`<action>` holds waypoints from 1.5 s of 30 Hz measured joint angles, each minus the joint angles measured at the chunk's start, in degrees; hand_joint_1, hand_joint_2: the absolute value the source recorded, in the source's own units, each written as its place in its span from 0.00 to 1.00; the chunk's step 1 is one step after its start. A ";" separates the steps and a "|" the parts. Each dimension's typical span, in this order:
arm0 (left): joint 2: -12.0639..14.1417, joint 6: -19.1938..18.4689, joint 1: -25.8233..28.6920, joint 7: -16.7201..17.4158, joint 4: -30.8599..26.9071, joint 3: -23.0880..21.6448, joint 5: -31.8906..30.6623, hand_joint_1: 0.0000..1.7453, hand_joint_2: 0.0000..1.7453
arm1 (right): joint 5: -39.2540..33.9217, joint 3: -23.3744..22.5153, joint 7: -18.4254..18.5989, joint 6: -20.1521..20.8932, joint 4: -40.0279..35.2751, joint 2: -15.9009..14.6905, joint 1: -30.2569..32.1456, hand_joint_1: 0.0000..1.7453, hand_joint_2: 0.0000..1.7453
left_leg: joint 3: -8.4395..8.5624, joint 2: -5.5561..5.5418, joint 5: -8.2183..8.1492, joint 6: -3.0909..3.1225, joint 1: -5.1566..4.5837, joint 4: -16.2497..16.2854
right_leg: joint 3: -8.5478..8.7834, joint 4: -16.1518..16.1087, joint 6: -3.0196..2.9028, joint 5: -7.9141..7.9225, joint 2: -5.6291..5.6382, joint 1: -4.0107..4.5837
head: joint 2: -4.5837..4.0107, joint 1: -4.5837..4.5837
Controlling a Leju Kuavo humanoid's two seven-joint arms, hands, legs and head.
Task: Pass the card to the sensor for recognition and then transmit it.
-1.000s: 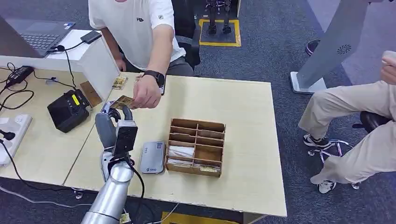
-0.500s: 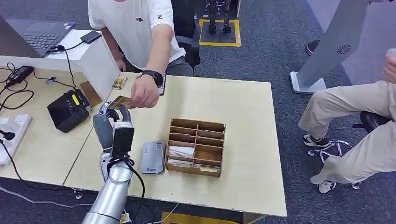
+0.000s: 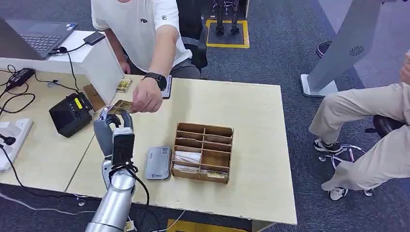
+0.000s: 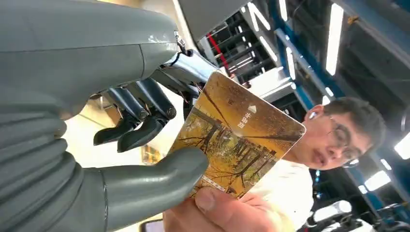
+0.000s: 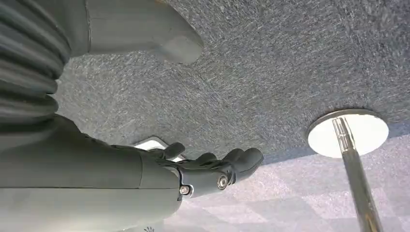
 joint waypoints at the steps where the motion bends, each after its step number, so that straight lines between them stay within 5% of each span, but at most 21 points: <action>1: -0.15 0.00 0.00 -0.71 -0.02 0.20 -0.11 1.00 1.00 | 0.00 0.00 -0.02 0.00 0.00 0.00 0.00 0.00 1.00 | 0.00 0.00 0.00 0.00 0.00 0.00 | 0.00 0.00 0.00 0.00 0.00 0.00 | 0.00 -0.02; 18: -0.74 0.00 1.40 -4.31 -4.46 -0.39 0.52 1.00 1.00 | 0.13 0.00 -1.09 0.00 0.26 0.00 -0.01 0.00 1.00 | -0.01 0.00 0.00 0.00 0.00 0.00 | -0.02 0.00 0.00 0.00 0.00 0.00 | 0.00 -0.02; 33: 0.72 0.02 3.72 -5.10 -11.19 -6.53 3.01 1.00 1.00 | 0.59 0.00 -1.18 0.00 0.26 0.00 -0.01 0.00 1.00 | -0.02 0.00 -0.02 0.03 0.00 0.00 | -0.02 -0.01 0.01 -0.01 -0.01 0.00 | 0.00 -0.02; 43: 1.18 0.02 3.75 1.12 -10.63 -7.04 0.55 1.00 1.00 | 0.20 0.00 -0.26 0.00 0.22 0.00 0.00 0.00 1.00 | 0.00 0.01 -0.01 0.02 -0.01 0.00 | -0.02 0.00 0.00 0.00 -0.01 0.00 | 0.00 -0.02; 44: 1.25 0.02 3.69 2.28 -10.23 -7.04 0.53 0.00 1.00 | 0.13 0.00 -0.04 0.00 0.20 0.00 0.00 0.00 1.00 | 0.00 0.00 -0.01 0.02 -0.01 0.00 | -0.02 0.00 0.00 0.00 -0.01 0.00 | 0.00 0.00; 45: 1.35 0.02 3.59 3.48 -9.75 -7.04 0.52 0.00 1.00 | 0.11 0.00 0.04 0.00 0.20 0.00 0.00 0.00 1.00 | 0.00 0.00 -0.01 0.02 -0.01 0.00 | -0.02 0.00 0.00 0.00 -0.01 0.00 | 0.00 -0.02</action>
